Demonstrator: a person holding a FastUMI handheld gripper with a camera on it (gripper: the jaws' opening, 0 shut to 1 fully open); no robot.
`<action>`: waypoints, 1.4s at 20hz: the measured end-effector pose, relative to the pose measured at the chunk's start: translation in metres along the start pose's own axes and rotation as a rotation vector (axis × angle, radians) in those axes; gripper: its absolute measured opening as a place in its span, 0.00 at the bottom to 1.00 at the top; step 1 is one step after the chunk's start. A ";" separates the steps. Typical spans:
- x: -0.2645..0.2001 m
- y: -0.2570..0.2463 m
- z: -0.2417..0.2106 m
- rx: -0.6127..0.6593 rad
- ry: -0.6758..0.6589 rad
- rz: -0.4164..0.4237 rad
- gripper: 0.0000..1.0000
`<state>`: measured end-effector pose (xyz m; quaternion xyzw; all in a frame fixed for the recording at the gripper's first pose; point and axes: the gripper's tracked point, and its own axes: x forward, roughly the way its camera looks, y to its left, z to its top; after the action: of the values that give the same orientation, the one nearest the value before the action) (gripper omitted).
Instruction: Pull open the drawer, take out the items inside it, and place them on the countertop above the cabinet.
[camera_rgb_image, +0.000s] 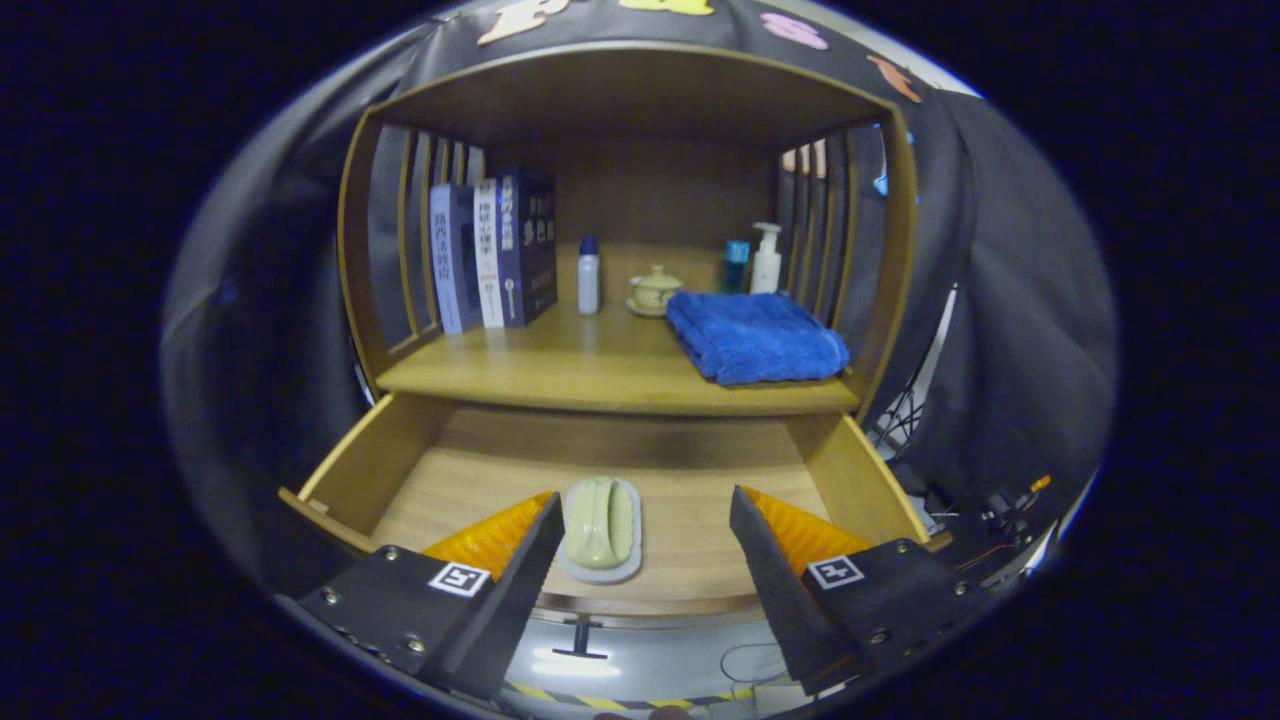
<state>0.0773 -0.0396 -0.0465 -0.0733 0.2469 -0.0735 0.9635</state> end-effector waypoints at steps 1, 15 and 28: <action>0.008 0.004 -0.002 -0.016 0.031 0.016 1.00; 0.091 0.048 -0.072 0.041 0.400 0.099 0.46; 0.024 0.048 0.004 0.145 -0.100 0.216 0.13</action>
<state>0.1051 0.0034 -0.0632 0.0200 0.1993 0.0169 0.9796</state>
